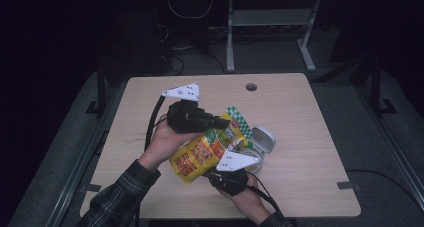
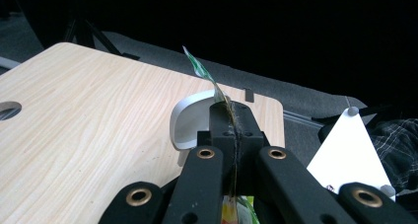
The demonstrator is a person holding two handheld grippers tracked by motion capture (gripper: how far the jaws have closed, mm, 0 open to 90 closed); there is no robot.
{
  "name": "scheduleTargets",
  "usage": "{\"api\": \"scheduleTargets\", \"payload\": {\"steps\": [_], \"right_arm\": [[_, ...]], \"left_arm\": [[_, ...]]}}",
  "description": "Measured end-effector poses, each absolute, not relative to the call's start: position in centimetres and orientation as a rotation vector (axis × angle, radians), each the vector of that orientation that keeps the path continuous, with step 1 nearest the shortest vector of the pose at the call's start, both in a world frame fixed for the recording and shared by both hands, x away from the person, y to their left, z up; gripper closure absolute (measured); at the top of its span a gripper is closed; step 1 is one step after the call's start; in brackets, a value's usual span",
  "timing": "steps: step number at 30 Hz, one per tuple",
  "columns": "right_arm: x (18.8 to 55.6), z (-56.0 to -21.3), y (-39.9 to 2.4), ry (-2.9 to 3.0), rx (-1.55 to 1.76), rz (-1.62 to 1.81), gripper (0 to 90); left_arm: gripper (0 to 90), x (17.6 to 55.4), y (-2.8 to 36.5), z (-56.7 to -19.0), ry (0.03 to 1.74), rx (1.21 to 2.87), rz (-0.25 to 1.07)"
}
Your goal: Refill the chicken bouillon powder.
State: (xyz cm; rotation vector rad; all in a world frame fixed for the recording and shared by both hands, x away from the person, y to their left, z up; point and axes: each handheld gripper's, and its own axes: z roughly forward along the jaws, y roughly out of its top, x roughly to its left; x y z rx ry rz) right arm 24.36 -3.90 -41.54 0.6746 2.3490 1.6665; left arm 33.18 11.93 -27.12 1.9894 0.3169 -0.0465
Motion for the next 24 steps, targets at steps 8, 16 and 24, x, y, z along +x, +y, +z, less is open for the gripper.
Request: {"api": "scheduleTargets", "payload": {"steps": [8,16,24], "right_arm": [[24.21,-41.61,-3.58,2.352,0.662,1.681,90.0],[24.34,-41.73,-3.36,2.356,0.665,1.725,90.0],[24.37,-41.71,-3.14,2.367,0.635,1.733,90.0]], "left_arm": [[90.0,33.27,11.71,-27.33,0.330,2.007,-0.054],[90.0,33.39,11.55,-27.38,0.349,2.022,-0.053],[90.0,33.56,11.33,-27.61,0.364,2.038,-0.059]]}}
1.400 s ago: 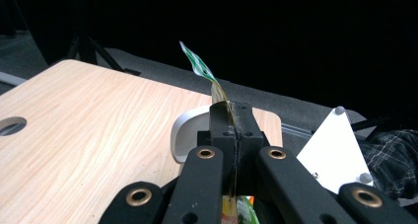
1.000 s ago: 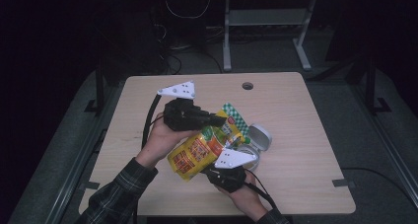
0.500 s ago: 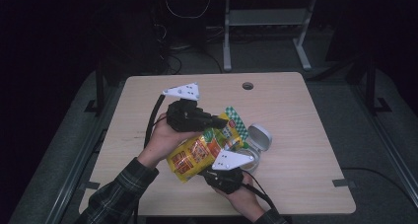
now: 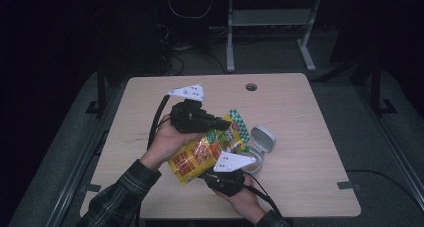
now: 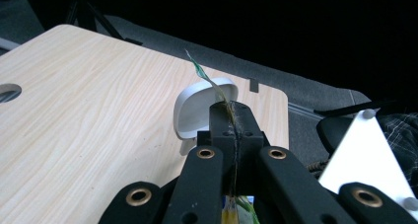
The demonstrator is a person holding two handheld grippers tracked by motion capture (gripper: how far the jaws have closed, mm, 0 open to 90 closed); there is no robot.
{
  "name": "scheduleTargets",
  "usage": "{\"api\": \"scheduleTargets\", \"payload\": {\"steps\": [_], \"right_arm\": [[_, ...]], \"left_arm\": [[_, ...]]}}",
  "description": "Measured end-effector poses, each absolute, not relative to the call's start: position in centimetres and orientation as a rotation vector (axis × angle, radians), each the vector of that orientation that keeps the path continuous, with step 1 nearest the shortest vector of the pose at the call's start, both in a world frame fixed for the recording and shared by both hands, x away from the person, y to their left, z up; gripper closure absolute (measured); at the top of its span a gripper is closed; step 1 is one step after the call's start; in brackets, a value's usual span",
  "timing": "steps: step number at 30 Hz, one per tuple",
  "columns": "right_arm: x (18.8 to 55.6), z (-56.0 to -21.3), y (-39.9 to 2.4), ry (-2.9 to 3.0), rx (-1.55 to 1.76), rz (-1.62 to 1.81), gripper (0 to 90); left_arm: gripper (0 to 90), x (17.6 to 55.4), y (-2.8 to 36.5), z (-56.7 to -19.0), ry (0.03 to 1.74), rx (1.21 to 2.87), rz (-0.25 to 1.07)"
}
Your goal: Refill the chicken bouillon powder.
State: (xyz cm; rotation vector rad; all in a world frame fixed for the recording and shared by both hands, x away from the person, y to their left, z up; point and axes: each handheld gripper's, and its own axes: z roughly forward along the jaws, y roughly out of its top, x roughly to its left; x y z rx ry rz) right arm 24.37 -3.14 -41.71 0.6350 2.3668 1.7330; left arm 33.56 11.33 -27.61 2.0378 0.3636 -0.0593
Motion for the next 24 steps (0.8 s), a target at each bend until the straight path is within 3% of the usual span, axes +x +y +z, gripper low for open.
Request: {"api": "scheduleTargets", "payload": {"steps": [24], "right_arm": [[24.2,-41.5,-3.2,2.344,0.617,1.770,90.0]], "left_arm": [[90.0,33.7,10.0,-27.3,0.357,2.097,-0.062]]}}
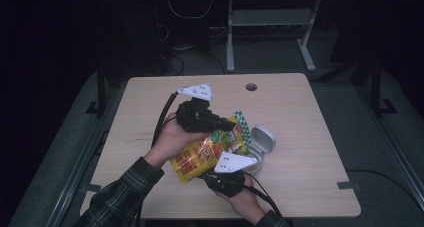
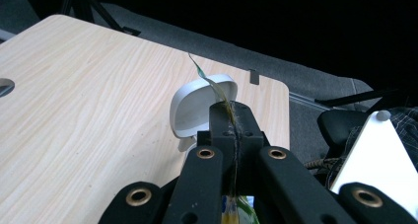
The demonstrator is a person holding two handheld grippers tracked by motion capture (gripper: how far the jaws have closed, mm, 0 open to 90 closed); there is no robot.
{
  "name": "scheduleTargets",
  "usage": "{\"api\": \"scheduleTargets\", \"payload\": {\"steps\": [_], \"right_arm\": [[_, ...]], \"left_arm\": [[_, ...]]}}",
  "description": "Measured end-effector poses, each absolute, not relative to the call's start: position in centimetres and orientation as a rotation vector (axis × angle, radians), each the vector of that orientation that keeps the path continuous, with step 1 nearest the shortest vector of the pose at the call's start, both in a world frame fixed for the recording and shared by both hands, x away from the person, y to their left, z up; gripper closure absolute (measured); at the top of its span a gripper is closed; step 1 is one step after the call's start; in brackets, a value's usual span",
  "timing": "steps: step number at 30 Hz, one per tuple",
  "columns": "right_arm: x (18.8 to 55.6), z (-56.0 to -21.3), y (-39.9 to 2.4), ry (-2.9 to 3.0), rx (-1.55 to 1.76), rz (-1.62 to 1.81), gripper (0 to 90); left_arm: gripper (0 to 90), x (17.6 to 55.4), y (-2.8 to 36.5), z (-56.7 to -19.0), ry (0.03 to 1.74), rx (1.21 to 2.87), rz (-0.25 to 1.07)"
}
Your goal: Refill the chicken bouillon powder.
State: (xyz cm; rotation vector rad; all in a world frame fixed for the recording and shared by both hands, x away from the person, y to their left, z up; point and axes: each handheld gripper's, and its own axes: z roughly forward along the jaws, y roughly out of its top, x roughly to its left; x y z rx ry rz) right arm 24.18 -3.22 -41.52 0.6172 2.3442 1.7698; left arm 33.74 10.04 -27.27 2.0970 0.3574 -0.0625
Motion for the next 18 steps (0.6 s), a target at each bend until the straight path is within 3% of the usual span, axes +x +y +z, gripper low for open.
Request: {"api": "scheduleTargets", "payload": {"steps": [18], "right_arm": [[24.1,-41.4,-3.2,2.330,0.608,1.787,90.0]], "left_arm": [[90.0,34.0,9.0,-27.2,0.384,2.145,-0.060]]}}
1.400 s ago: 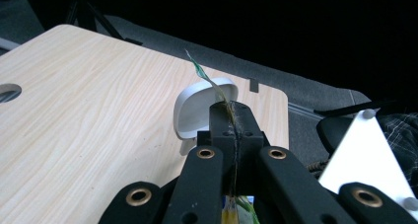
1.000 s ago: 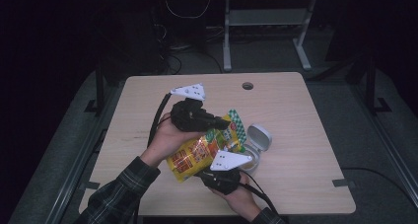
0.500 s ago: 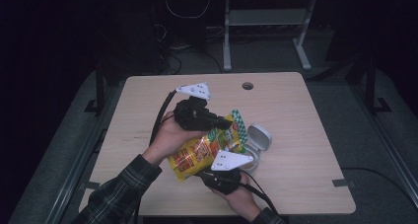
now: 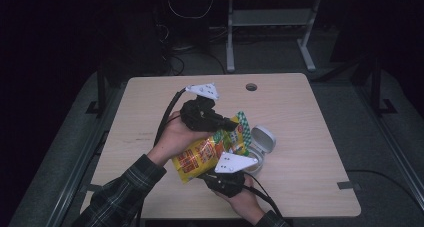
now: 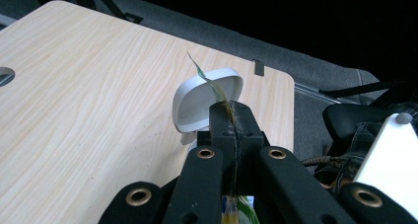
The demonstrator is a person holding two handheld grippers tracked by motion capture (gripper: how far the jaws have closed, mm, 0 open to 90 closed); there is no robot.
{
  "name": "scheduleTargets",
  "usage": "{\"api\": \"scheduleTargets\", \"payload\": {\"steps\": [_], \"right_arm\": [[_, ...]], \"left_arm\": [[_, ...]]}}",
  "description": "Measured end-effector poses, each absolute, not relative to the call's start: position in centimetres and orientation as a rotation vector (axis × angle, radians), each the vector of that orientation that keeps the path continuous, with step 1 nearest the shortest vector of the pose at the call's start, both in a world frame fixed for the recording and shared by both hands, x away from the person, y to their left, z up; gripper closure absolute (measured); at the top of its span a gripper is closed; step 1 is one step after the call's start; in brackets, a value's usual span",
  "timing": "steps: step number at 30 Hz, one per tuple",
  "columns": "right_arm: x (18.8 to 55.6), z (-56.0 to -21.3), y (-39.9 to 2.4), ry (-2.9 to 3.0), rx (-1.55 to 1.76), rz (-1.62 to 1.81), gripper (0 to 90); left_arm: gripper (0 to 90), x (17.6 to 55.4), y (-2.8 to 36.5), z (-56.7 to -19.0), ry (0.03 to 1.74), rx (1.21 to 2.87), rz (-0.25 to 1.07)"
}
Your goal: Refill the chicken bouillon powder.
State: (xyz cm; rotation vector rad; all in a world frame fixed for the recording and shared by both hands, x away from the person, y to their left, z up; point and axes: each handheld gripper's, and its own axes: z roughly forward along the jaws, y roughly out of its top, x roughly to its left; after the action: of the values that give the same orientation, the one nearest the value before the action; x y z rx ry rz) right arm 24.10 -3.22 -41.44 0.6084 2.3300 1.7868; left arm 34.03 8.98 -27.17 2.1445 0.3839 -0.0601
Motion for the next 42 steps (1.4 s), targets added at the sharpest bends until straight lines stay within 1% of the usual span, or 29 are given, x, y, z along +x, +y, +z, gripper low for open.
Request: {"api": "scheduleTargets", "payload": {"steps": [42], "right_arm": [[24.1,-41.4,-3.5,2.299,0.608,1.831,90.0]], "left_arm": [[90.0,34.8,6.8,-27.0,0.414,2.251,-0.069]]}}
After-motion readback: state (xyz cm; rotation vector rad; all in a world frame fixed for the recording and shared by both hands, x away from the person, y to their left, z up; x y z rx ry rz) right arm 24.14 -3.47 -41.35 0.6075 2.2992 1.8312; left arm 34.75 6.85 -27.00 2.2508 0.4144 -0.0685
